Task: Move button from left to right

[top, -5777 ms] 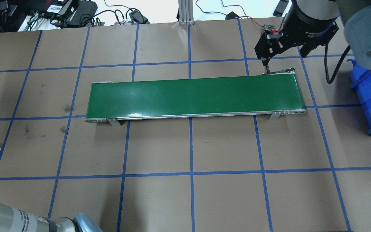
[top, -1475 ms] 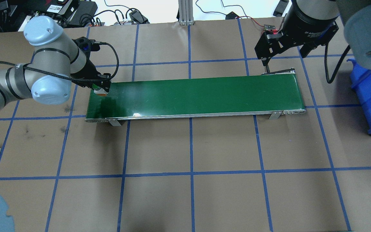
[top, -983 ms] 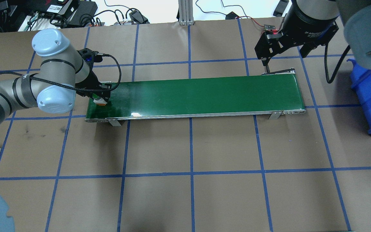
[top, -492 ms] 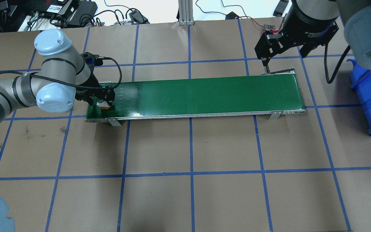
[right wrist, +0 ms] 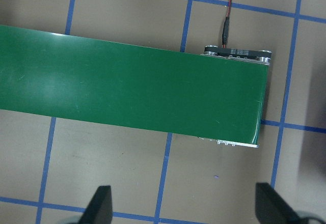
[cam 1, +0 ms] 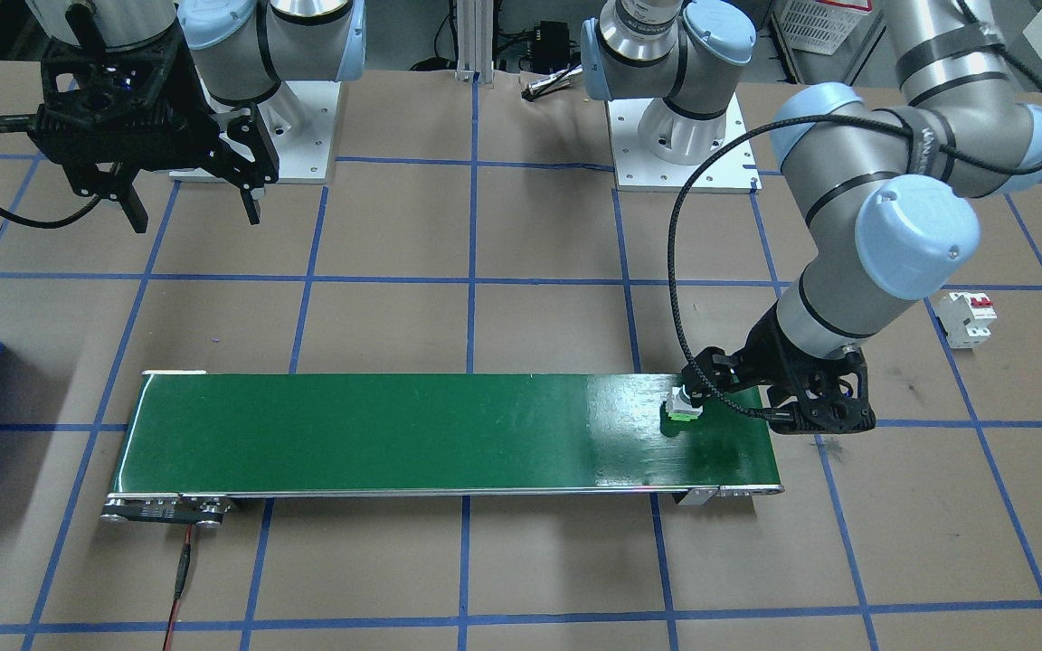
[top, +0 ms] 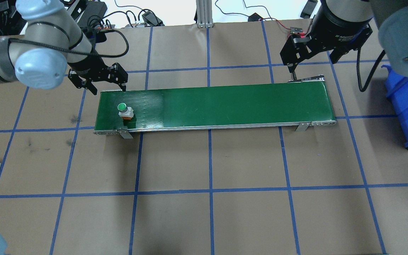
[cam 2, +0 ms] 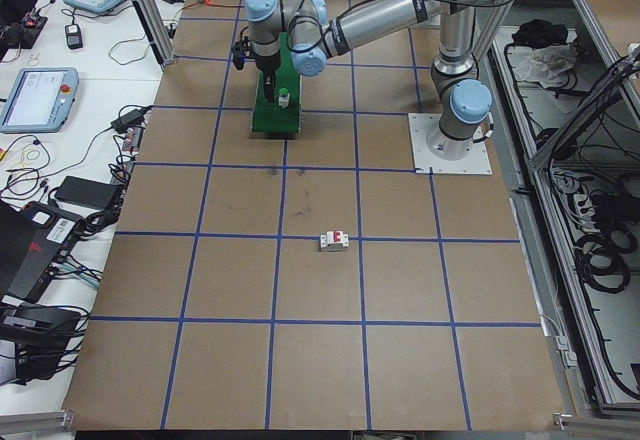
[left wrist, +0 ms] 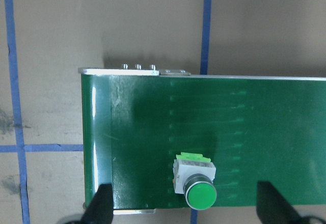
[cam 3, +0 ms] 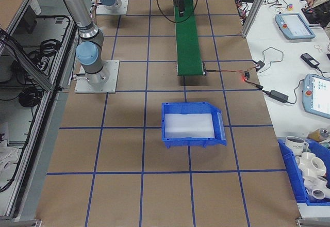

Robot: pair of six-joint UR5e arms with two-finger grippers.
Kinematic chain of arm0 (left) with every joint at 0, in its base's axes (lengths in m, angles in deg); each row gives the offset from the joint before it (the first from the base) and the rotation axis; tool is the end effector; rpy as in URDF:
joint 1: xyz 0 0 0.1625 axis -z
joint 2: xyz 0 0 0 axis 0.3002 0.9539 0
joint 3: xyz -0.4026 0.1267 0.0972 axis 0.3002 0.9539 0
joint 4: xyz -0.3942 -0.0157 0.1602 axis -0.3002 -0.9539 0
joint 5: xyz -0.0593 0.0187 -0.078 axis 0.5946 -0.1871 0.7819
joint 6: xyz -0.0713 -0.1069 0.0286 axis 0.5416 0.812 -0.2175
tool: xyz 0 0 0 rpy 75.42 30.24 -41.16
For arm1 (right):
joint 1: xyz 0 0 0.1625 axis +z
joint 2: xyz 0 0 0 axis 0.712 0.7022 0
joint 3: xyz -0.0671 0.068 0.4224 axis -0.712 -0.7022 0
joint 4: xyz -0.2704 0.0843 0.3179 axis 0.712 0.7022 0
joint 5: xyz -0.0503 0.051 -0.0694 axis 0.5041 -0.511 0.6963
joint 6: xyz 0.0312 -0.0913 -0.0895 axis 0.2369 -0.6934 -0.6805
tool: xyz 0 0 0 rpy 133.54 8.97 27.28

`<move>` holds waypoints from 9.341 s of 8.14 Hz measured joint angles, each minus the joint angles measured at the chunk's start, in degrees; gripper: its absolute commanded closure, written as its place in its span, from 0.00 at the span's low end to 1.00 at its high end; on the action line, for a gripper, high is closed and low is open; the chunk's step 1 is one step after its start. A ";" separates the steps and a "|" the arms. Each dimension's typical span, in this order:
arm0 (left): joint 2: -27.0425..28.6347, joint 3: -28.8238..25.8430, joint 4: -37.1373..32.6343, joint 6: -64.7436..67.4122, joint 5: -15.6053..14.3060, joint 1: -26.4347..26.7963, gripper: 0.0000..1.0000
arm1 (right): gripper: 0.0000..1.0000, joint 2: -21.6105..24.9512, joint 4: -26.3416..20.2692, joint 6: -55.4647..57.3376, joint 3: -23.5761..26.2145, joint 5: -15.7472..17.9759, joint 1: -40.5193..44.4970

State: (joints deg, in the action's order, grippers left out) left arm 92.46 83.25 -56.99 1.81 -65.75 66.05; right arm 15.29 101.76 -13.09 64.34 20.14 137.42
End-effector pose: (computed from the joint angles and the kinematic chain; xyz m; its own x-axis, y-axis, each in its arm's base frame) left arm -0.0741 -0.6066 0.3145 -0.9966 -0.0464 0.0682 -0.0453 0.9988 0.0174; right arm 0.1474 -0.4979 0.4996 -0.9869 -0.1549 0.0457 -0.1599 0.9765 -0.1446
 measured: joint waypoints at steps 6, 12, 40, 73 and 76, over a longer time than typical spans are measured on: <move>-3.84 -18.47 -23.90 12.04 -2.40 7.77 0.00 | 0.00 -0.08 0.55 0.03 -0.02 -0.38 -0.04; -4.93 -18.60 -23.78 12.10 -4.07 8.50 0.00 | 0.00 -5.31 1.86 -2.18 -0.02 -7.05 -4.64; -5.17 -18.29 -20.75 12.00 -4.29 8.50 0.00 | 0.00 -19.11 12.19 18.84 6.30 -21.55 -5.97; -5.40 -18.31 -20.16 12.00 -3.83 8.00 0.00 | 1.00 -28.56 17.68 -39.06 -5.86 0.08 -44.86; -5.40 -18.31 -20.16 11.99 -3.83 7.91 0.00 | 1.00 -31.52 17.83 -40.92 -5.23 -0.33 -46.85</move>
State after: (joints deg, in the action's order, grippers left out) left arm 87.05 64.94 -77.16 13.79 -69.58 73.96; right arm -16.23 119.59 -54.02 59.11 19.82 90.57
